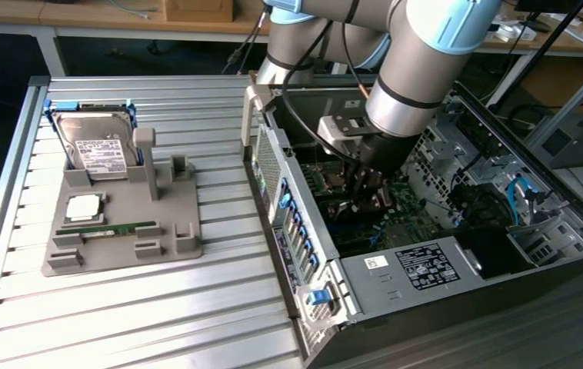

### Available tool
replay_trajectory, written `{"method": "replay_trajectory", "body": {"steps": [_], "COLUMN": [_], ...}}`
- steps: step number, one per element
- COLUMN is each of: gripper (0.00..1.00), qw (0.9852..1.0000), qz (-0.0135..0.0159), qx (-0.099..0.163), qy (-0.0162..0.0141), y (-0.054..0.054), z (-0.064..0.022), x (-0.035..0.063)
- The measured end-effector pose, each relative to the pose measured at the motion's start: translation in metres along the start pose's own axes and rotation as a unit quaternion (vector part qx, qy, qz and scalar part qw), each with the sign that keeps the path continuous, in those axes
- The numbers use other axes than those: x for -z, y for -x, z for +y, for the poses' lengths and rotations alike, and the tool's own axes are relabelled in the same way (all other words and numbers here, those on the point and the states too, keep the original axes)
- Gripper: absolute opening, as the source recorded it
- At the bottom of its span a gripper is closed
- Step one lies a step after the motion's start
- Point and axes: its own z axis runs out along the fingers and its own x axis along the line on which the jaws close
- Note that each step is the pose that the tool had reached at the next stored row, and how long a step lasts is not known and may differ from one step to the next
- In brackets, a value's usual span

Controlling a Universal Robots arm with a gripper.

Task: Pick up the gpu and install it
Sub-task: 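Insert the gpu into the slot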

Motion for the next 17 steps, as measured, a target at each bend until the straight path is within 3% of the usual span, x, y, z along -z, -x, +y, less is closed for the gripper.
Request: {"method": "replay_trajectory", "body": {"steps": [3, 17], "gripper": [0.27, 0.27], "qw": [1.0, 1.0], "qz": [0.0016, 0.0015], "qx": [0.003, 0.007], "qy": [0.0, -0.0001], "y": [-0.0001, 0.0035], "z": [0.0001, -0.0002], "x": [-0.0001, -0.0021]}}
